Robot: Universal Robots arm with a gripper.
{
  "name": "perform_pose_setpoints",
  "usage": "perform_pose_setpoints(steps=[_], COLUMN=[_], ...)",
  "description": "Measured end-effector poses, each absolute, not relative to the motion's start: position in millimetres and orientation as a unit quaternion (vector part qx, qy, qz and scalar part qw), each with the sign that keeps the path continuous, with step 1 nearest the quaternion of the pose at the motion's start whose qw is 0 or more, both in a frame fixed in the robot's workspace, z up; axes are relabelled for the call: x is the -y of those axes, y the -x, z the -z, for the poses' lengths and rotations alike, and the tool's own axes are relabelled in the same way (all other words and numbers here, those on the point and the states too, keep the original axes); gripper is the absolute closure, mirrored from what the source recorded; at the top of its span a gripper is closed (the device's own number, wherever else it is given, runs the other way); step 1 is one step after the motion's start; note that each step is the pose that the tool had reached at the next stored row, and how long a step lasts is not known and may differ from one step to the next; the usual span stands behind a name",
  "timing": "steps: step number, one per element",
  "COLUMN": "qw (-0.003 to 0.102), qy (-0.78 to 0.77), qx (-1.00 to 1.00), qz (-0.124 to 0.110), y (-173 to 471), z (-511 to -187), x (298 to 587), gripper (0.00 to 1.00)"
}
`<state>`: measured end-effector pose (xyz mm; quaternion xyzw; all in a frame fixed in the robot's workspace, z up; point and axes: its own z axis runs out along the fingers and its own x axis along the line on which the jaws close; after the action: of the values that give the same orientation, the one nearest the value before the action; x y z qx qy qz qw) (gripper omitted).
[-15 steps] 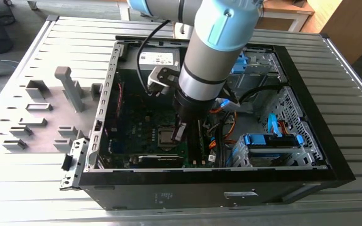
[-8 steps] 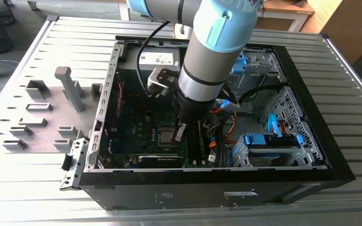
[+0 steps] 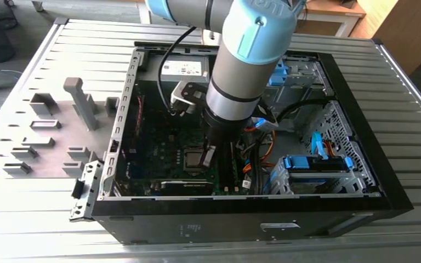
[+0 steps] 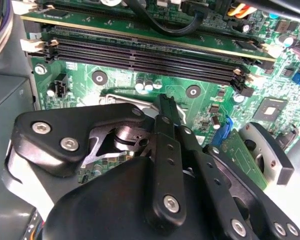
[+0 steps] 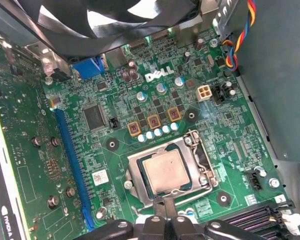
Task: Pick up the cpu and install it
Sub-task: 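Install the first cpu locking lever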
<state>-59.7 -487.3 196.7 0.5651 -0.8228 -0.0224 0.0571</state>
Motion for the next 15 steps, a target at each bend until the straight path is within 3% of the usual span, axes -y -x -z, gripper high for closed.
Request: perform_pose_setpoints(steps=[15], qw=[0.051], qy=[-0.566], qx=[0.823], qz=[0.026], y=[60.3], z=[-192.3], x=[491.7], gripper=[0.89])
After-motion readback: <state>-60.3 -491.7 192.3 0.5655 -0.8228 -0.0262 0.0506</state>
